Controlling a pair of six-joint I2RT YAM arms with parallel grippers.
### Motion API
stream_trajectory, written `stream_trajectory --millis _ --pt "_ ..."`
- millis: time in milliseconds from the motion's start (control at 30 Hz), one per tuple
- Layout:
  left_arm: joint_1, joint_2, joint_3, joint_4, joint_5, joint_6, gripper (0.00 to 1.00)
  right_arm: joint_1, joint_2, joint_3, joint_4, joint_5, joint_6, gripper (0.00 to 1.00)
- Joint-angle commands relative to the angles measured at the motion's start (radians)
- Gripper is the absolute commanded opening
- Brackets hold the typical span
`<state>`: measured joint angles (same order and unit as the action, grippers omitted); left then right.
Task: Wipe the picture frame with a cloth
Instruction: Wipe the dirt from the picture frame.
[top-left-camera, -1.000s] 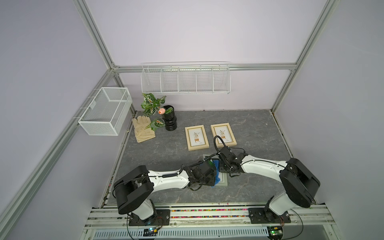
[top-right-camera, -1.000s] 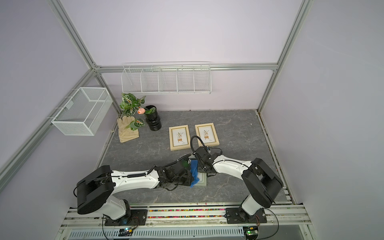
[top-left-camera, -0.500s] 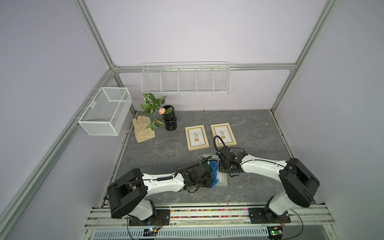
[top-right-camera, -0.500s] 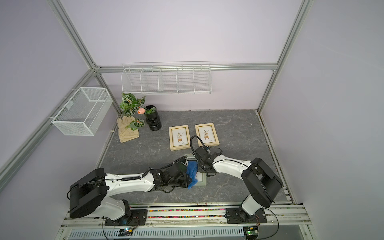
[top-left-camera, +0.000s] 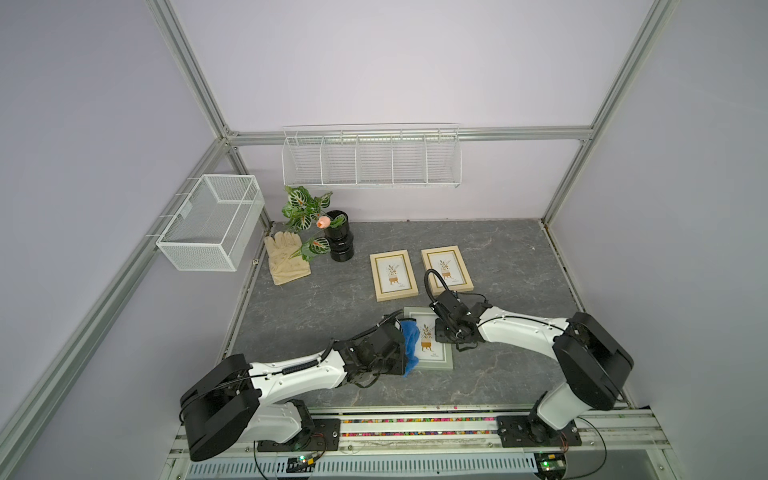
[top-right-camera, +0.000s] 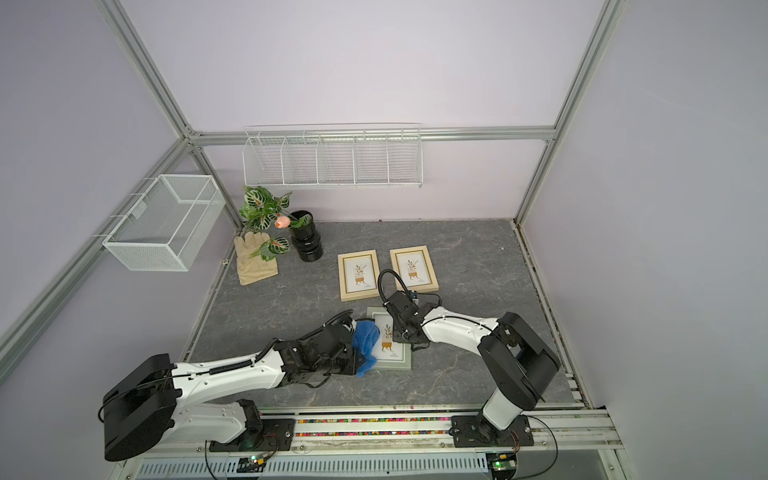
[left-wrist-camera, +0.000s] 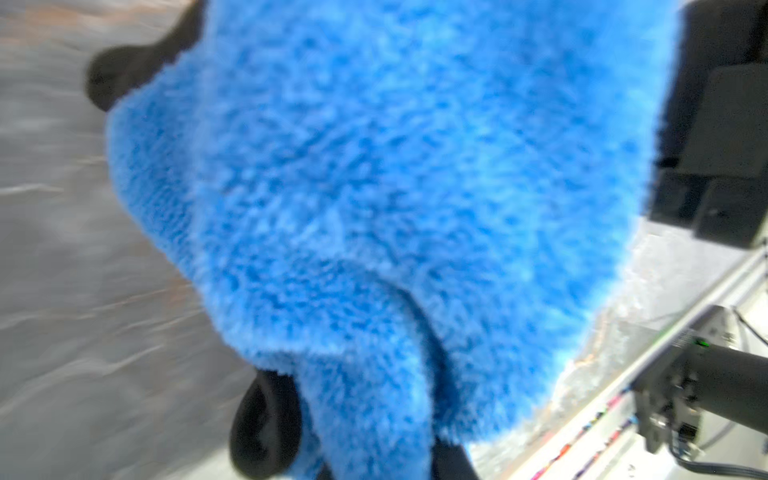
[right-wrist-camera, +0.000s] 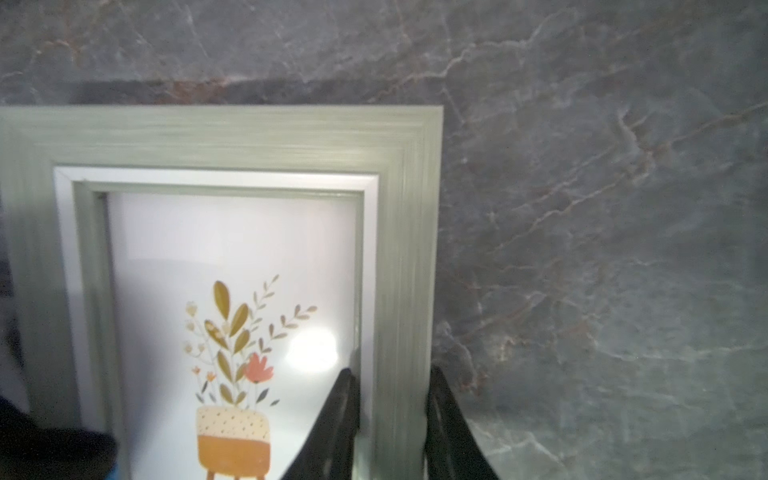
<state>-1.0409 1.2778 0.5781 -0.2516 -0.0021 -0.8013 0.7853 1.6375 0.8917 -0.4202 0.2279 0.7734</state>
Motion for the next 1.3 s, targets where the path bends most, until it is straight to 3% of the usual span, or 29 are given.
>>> stream_trajectory --millis 0,267,400,533,833,1100,1200,1267 --pt "0.013 -0.022 0.014 -0.068 -0.034 0.051 0.0 -0.012 0.059 -0.019 -0.052 0.011 -0.02 0.19" --pt "0.011 0.061 0.12 0.157 0.031 0.052 0.0 0.006 0.057 -0.007 0.006 -0.04 -0.004 0.19" --pt "0.026 0.185 0.224 0.123 0.012 0.052 0.0 0.018 0.071 -0.007 0.027 -0.063 0.007 0.19" --pt "0.123 0.296 0.243 0.173 0.066 -0.014 0.0 0.028 0.06 -0.043 0.042 -0.063 0.016 0.19" --pt "0.18 0.528 0.41 0.151 0.1 0.07 0.0 0.048 0.053 -0.082 0.06 -0.072 0.032 0.18" --pt "0.038 0.419 0.242 0.128 0.117 -0.048 0.0 0.044 0.051 -0.068 0.043 -0.049 0.023 0.19" --pt "0.049 0.368 0.18 0.149 0.107 -0.087 0.0 0.042 0.059 -0.061 0.04 -0.049 0.019 0.19" --pt "0.103 0.37 0.174 0.179 0.137 -0.081 0.0 0.042 0.059 -0.061 0.043 -0.049 0.02 0.19"
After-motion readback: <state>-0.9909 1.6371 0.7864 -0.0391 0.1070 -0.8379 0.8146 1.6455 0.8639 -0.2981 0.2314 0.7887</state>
